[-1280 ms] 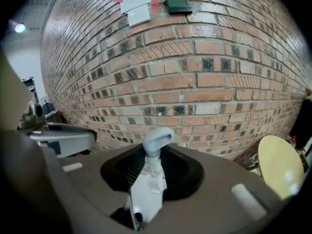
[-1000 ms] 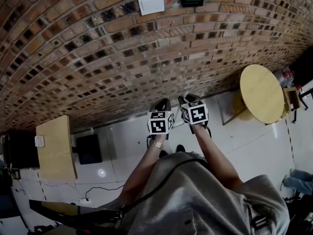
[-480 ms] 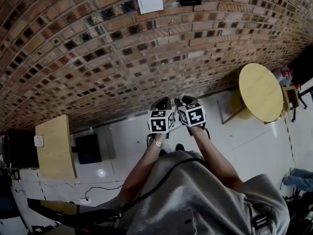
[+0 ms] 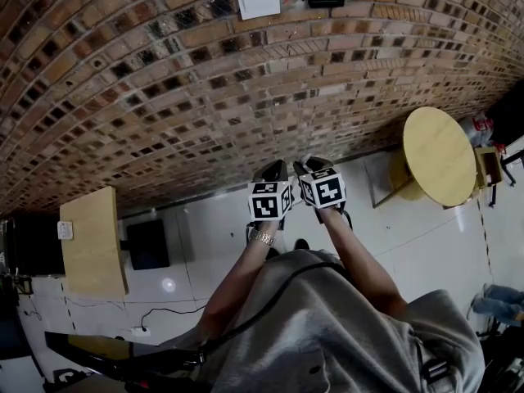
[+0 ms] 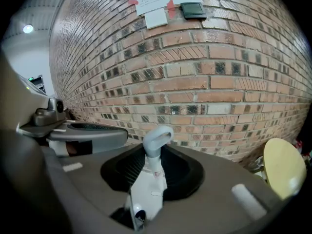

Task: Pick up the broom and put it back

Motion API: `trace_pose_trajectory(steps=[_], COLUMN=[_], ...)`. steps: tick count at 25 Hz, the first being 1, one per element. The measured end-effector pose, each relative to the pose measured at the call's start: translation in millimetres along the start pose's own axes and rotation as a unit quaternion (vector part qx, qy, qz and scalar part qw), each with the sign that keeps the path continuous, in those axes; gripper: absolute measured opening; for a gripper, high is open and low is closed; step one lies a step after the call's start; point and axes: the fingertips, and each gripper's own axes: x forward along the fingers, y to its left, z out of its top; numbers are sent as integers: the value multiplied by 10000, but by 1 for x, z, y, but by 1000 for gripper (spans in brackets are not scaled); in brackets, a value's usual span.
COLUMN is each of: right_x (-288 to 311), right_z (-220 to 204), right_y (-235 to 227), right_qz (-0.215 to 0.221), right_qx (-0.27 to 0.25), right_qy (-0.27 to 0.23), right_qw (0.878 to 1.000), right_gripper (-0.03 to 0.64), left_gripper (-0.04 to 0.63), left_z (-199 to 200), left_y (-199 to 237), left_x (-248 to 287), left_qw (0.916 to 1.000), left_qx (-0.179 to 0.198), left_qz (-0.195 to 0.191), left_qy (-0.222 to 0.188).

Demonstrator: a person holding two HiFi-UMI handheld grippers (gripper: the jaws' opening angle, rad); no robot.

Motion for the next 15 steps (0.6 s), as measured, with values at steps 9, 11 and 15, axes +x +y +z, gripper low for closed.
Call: trace_pose_trajectory(steps=[9,11,15], right_x=[46,65,109], right_z=[-7,-7,-11], right_y=[-38,-43,-56], right_qz=[-78,-5,89], right_qx=[259,252,131], right_qy=[246,352,507], right_qw=[9993,9991,9986], right_gripper=[95,95,94], left_gripper=[-32,-32,-32], left_z=[1,0,0], left_y=[16,21,29], left_x=[-7,-10,-15], left_qw=[9998,9996,9994], left_qx=[38,25,-25], left_qz=[193,265,355], left_qy=[-24,-5,-13])
